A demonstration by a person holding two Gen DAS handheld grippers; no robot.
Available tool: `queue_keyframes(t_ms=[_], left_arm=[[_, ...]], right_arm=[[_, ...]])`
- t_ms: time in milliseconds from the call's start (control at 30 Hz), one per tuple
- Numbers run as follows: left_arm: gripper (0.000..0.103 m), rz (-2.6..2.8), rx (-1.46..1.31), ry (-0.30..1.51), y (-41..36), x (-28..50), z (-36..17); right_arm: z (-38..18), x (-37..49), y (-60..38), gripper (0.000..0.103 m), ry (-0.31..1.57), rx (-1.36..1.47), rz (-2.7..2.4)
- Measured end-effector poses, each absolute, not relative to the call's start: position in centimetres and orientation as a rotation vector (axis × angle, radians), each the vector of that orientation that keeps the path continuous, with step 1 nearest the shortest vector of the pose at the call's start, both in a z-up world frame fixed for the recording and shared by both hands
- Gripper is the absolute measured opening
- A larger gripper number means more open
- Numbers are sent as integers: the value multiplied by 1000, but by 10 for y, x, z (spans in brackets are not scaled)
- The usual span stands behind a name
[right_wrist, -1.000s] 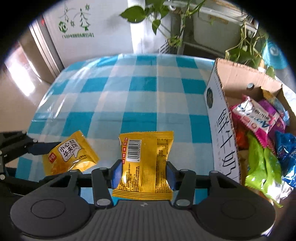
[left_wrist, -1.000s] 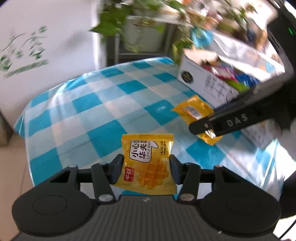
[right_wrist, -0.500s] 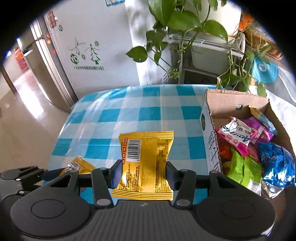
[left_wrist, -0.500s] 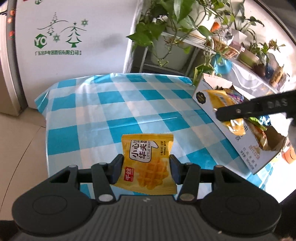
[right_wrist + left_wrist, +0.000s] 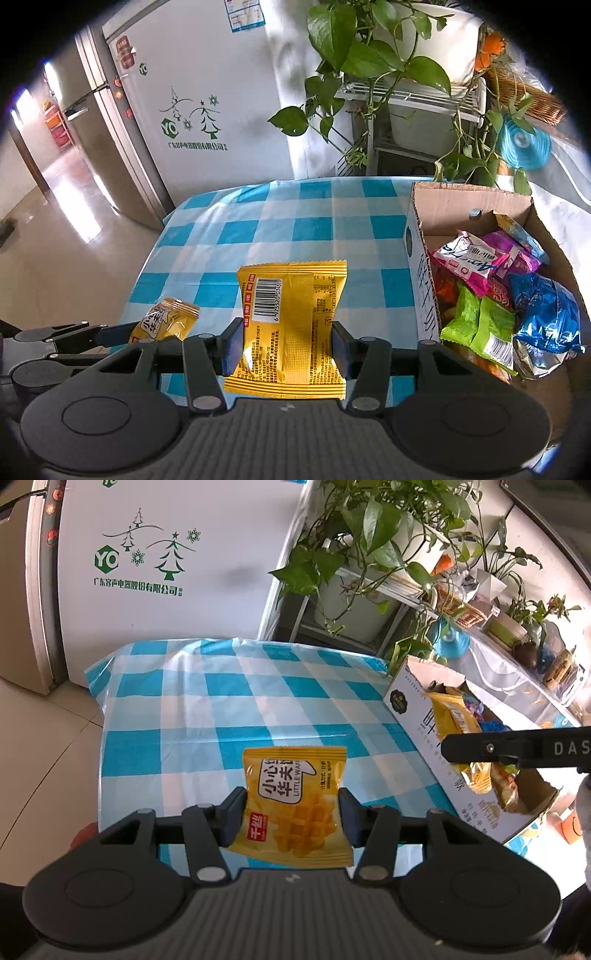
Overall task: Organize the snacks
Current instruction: 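Lift yellow waffle bag with left tool while right tool carries orange-yellow bag to box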
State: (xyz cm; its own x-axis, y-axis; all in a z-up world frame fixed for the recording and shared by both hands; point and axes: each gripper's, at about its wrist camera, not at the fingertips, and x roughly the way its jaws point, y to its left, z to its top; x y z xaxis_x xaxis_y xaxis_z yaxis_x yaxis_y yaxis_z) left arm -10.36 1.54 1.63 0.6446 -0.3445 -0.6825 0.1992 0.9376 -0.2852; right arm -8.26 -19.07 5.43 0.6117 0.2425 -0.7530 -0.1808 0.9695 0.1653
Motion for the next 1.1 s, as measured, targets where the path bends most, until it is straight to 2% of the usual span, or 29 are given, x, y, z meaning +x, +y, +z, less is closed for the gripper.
queue_keyframes(t_ms=[567,1100], left_arm=[[52,-320,-231,770,-12,-104,51],[52,-406,-260,745,-89,-84,78]], right_arm=[[95,-103,-256,55,723,188,138],[110,-122,-340,56,639,366,-34]])
